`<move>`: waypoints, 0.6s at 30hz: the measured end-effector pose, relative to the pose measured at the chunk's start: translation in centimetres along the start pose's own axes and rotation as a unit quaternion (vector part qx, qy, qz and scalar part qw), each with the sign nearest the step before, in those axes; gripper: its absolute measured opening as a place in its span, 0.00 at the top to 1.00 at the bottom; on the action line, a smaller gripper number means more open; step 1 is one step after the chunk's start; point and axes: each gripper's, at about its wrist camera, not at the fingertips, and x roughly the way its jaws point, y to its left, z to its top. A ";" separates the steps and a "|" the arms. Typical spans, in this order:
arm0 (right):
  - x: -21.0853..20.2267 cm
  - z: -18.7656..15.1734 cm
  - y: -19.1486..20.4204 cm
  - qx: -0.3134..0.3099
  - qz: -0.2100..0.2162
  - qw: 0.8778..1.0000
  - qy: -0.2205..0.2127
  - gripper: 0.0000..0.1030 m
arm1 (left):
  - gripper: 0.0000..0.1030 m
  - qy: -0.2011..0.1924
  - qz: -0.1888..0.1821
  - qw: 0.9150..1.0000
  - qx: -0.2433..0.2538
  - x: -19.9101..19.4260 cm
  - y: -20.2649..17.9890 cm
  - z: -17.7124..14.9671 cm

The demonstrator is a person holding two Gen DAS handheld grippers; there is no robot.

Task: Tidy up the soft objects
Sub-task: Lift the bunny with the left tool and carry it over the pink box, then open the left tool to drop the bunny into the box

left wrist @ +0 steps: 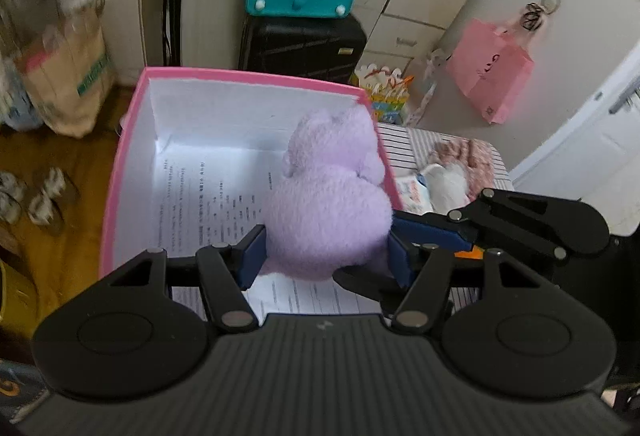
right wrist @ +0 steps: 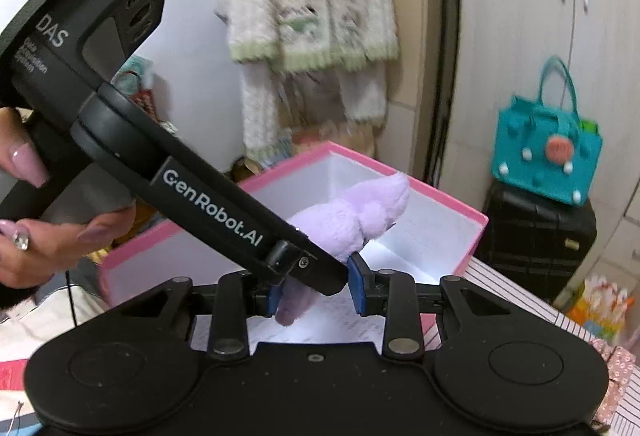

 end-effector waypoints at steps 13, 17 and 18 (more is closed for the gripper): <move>7.2 1.8 -2.1 -0.028 -0.050 0.994 0.094 0.64 | 0.48 0.058 -0.017 0.995 -0.073 7.1 3.6 3.1; 8.6 1.7 -2.0 -0.034 -0.071 0.989 0.127 0.65 | 0.49 0.071 -0.019 0.994 -0.082 8.1 3.8 3.2; 8.7 1.7 -1.8 -0.040 -0.078 0.987 0.132 0.65 | 0.49 0.072 -0.019 0.994 -0.081 8.3 3.8 3.3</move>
